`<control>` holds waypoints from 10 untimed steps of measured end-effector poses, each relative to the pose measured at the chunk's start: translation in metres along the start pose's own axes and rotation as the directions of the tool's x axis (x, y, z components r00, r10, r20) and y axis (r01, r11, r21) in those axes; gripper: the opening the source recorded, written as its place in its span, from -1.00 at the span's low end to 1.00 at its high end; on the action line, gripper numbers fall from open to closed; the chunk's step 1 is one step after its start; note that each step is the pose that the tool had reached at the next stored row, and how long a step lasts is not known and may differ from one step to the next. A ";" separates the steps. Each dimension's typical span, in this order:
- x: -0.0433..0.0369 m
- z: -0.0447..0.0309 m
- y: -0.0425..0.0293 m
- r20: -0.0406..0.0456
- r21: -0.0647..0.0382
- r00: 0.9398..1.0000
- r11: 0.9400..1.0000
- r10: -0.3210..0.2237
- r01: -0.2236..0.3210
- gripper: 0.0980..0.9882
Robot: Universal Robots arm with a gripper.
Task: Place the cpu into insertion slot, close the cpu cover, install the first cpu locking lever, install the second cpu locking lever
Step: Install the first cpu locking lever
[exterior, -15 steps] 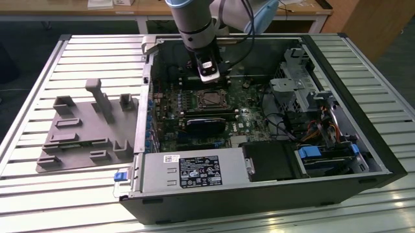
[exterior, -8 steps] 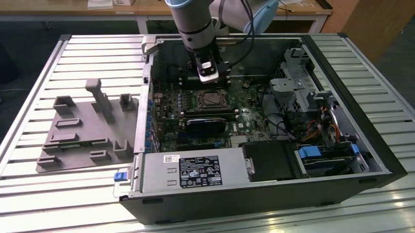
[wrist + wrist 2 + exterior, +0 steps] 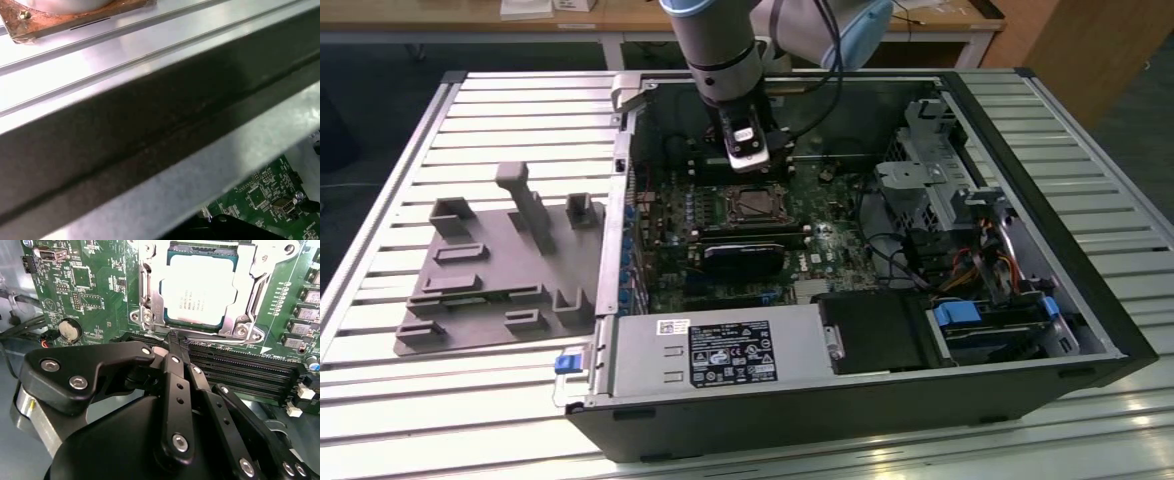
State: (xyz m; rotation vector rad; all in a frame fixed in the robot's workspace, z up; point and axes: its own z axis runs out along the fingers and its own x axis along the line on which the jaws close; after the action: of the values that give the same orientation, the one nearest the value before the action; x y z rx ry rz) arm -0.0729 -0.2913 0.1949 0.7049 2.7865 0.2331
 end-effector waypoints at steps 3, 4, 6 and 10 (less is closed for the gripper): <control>0.0005 0.0007 0.0005 0.001 0.001 1.000 1.000 0.003 -0.003 -0.99; 0.0007 0.0010 0.0008 0.001 0.001 1.000 1.000 0.003 -0.003 -0.99; 0.0012 0.0016 0.0013 0.001 0.001 1.000 1.000 0.004 -0.004 -0.99; 0.0021 0.0028 0.0024 0.001 0.002 1.000 1.000 0.006 -0.006 -0.99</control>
State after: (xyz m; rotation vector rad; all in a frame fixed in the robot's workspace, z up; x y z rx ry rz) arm -0.0729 -0.2879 0.1923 0.7131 2.7840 0.2315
